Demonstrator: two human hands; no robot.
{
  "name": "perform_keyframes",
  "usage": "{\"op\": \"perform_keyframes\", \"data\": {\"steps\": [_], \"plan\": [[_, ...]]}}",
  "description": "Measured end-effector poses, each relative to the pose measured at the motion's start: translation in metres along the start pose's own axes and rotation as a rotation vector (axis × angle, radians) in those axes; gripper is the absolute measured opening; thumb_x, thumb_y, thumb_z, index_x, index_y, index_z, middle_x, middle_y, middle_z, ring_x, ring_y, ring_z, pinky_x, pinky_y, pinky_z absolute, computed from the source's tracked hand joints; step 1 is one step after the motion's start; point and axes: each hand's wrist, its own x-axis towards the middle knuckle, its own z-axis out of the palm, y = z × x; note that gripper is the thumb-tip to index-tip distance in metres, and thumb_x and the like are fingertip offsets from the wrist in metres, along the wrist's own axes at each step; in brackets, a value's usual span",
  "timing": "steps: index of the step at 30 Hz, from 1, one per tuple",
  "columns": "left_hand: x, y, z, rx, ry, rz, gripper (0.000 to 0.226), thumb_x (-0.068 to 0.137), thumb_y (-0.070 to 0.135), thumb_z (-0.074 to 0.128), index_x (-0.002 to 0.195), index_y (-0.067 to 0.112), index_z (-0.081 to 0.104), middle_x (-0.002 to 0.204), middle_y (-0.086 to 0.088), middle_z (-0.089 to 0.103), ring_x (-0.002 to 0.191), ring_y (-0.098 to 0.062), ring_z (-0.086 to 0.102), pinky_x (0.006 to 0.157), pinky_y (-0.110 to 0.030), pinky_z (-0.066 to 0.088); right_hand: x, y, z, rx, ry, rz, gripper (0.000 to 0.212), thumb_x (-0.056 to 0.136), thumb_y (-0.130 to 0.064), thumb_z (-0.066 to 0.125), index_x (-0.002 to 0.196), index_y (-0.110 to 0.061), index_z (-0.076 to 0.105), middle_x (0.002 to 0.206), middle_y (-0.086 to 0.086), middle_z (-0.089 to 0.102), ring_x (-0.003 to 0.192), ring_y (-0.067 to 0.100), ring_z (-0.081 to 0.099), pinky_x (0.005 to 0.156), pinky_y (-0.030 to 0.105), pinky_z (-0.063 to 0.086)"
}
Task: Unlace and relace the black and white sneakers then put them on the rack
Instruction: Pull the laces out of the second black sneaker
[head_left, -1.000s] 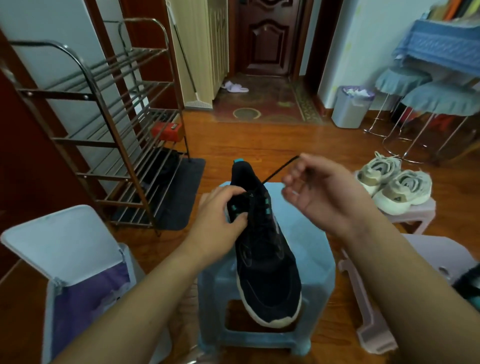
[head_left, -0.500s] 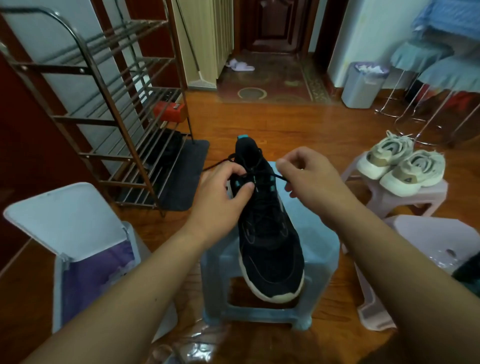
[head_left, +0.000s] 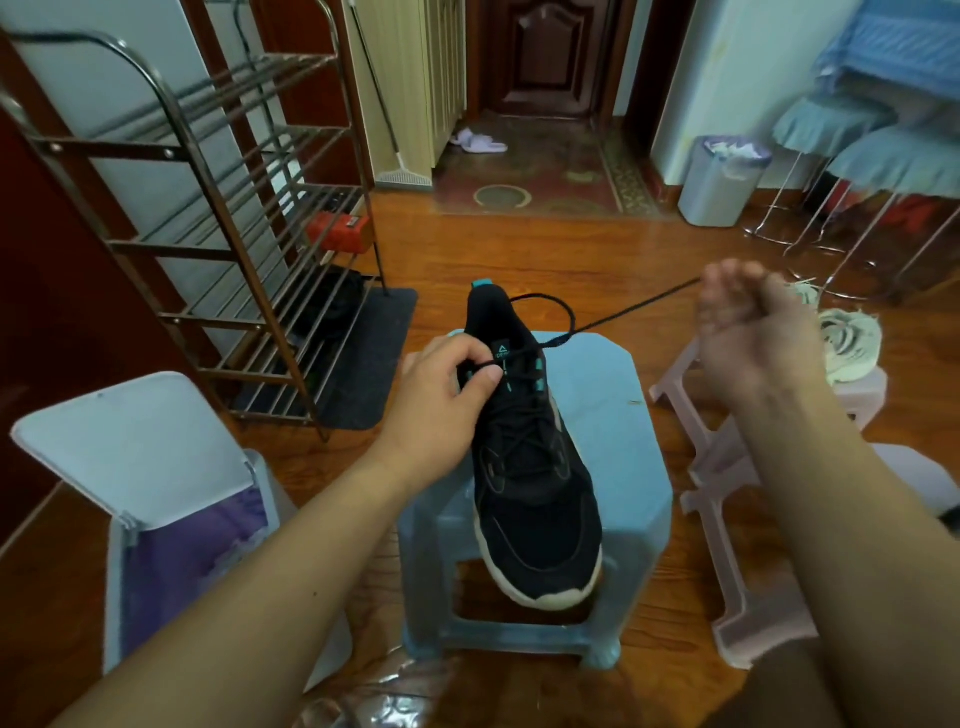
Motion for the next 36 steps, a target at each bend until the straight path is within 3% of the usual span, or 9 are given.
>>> {"op": "perform_keyframes", "data": {"steps": [3, 9, 14, 18, 21, 24, 29, 31, 36], "plan": [[-0.001, 0.011, -0.006, -0.346, -0.046, -0.153, 0.015, 0.098, 0.016, 0.064, 0.084, 0.019, 0.063, 0.108, 0.007, 0.066, 0.107, -0.008, 0.061, 0.092, -0.024, 0.043, -0.007, 0.023, 0.0, -0.726, -0.241, 0.106, 0.032, 0.098, -0.019, 0.062, 0.13, -0.019, 0.06, 0.127, 0.002, 0.065, 0.118, 0.02, 0.062, 0.099, 0.038, 0.053], [0.001, 0.03, -0.021, -0.779, -0.071, -0.297, 0.009, 0.077, 0.01, 0.07, 0.075, 0.017, 0.065, 0.12, 0.001, 0.065, 0.117, -0.015, 0.057, 0.101, -0.033, 0.037, -0.051, 0.088, 0.03, -1.664, -0.674, -0.458, 0.017, 0.088, -0.028, 0.075, 0.098, -0.03, 0.061, 0.113, -0.006, 0.052, 0.112, 0.013, 0.047, 0.092, 0.025, 0.035], [-0.002, 0.026, -0.042, -1.051, -0.141, -0.245, 0.013, 0.078, 0.009, 0.065, 0.073, 0.02, 0.061, 0.111, -0.002, 0.066, 0.114, -0.022, 0.055, 0.119, -0.049, 0.029, -0.045, 0.078, 0.037, -1.509, -0.494, -0.473, 0.018, 0.09, -0.024, 0.069, 0.077, -0.021, 0.057, 0.094, -0.003, 0.058, 0.088, 0.011, 0.051, 0.078, 0.028, 0.037], [-0.002, 0.025, -0.034, -0.807, 0.012, -0.269, 0.03, 0.09, -0.005, 0.063, 0.069, 0.013, 0.051, 0.087, -0.012, 0.068, 0.096, -0.027, 0.069, 0.108, -0.055, 0.048, -0.051, 0.084, 0.035, -1.535, -0.428, -0.391, 0.018, 0.088, -0.016, 0.067, 0.084, -0.017, 0.049, 0.078, -0.002, 0.056, 0.065, 0.01, 0.045, 0.055, 0.028, 0.037], [0.003, 0.026, -0.037, -0.803, 0.099, -0.384, 0.042, 0.105, 0.036, 0.05, 0.07, 0.013, 0.053, 0.075, -0.006, 0.068, 0.093, -0.026, 0.072, 0.099, -0.053, 0.052, -0.053, 0.088, 0.04, -1.524, -0.431, -0.427, 0.018, 0.089, -0.016, 0.069, 0.094, -0.019, 0.051, 0.075, -0.005, 0.054, 0.063, 0.008, 0.046, 0.05, 0.018, 0.034], [0.006, 0.019, -0.051, -1.015, 0.03, -0.486, 0.068, 0.101, 0.068, 0.023, 0.064, 0.015, 0.043, 0.082, -0.011, 0.068, 0.104, -0.034, 0.073, 0.093, -0.052, 0.05, -0.048, 0.089, 0.042, -1.462, -0.384, -0.388, 0.016, 0.09, -0.012, 0.067, 0.096, -0.02, 0.054, 0.076, -0.005, 0.054, 0.063, 0.009, 0.048, 0.048, 0.015, 0.036], [0.008, -0.002, -0.076, -1.26, 0.371, -0.602, 0.046, 0.105, 0.048, 0.041, 0.071, 0.019, 0.05, 0.066, -0.003, 0.058, 0.078, -0.024, 0.07, 0.1, -0.058, 0.049, -0.018, 0.062, 0.028, -1.131, -0.002, -0.134, 0.013, 0.097, -0.008, 0.054, 0.101, -0.02, 0.059, 0.099, 0.004, 0.062, 0.073, 0.017, 0.062, 0.066, 0.031, 0.058], [0.007, -0.016, -0.092, -1.057, 0.417, -0.666, 0.032, 0.105, 0.037, 0.049, 0.084, 0.015, 0.057, 0.065, -0.001, 0.052, 0.07, -0.02, 0.061, 0.095, -0.05, 0.053, -0.007, 0.049, 0.014, -1.236, 0.079, -0.132, 0.013, 0.098, -0.01, 0.053, 0.095, -0.022, 0.059, 0.101, 0.008, 0.064, 0.073, 0.021, 0.065, 0.058, 0.033, 0.053], [0.0, -0.061, -0.101, 0.588, -0.091, -0.652, 0.034, 0.097, 0.045, 0.06, 0.103, 0.012, 0.069, 0.094, -0.01, 0.069, 0.08, -0.026, 0.064, 0.075, -0.038, 0.056, -0.025, 0.055, 0.015, -1.643, -0.333, -0.47, 0.009, 0.099, -0.022, 0.06, 0.102, -0.025, 0.068, 0.092, -0.008, 0.061, 0.076, 0.003, 0.054, 0.063, 0.019, 0.04]]}}
